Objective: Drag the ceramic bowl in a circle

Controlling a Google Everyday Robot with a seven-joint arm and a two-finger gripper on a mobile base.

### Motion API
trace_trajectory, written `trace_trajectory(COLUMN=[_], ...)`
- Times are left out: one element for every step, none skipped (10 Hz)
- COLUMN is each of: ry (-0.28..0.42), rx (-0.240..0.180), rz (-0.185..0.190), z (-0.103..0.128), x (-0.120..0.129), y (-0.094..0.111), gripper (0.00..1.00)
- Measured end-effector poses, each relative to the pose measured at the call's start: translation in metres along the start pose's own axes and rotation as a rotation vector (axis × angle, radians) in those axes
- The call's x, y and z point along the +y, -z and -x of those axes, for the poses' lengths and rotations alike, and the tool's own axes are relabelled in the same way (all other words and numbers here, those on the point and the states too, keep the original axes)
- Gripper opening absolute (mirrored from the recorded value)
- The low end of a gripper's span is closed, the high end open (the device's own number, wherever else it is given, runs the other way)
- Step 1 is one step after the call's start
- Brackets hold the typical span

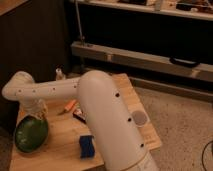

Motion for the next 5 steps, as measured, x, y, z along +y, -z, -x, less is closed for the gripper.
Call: trace_trajectory(ry=[-0.041,-0.078,-0.124,-0.163,-0.189], rx=[-0.025,-0.043,-0.067,-0.091,-0.105], rz=[-0.002,-0.005,-0.006,-0.005,-0.005], z=[0.008,0.017,0.034,0.052,0.066], x=[0.018,0.029,0.044,0.057,0.065], y=[-0.010,-0.017,-0.025,-0.033,-0.037], gripper=[0.00,0.00,0.00,0.00,0.00])
